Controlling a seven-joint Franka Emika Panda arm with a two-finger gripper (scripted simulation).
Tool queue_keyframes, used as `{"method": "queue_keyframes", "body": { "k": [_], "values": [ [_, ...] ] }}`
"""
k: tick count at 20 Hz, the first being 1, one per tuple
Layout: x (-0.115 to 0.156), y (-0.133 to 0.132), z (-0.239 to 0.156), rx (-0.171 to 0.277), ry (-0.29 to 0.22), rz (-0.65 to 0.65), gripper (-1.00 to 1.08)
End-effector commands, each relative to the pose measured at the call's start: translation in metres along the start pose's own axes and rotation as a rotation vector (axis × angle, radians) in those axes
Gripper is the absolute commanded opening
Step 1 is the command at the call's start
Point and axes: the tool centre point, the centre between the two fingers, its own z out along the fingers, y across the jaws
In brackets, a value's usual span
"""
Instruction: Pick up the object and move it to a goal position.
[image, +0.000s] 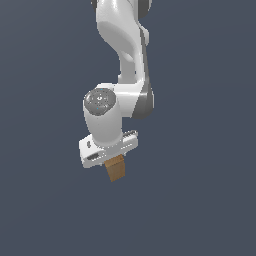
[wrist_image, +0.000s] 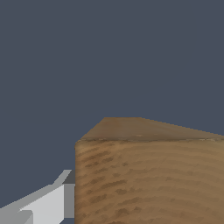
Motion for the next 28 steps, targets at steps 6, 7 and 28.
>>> {"method": "queue_keyframes", "body": {
  "k": [6,7,28],
  "values": [
    [0.0,0.004,-0.002,0.0,0.0,0.0,-1.0],
    [0.0,0.007,-0.003,0.0,0.0,0.0,-1.0],
    [-0.007,0.116,-0.043,0.0,0.001,-0.001,-1.0]
  ]
}}
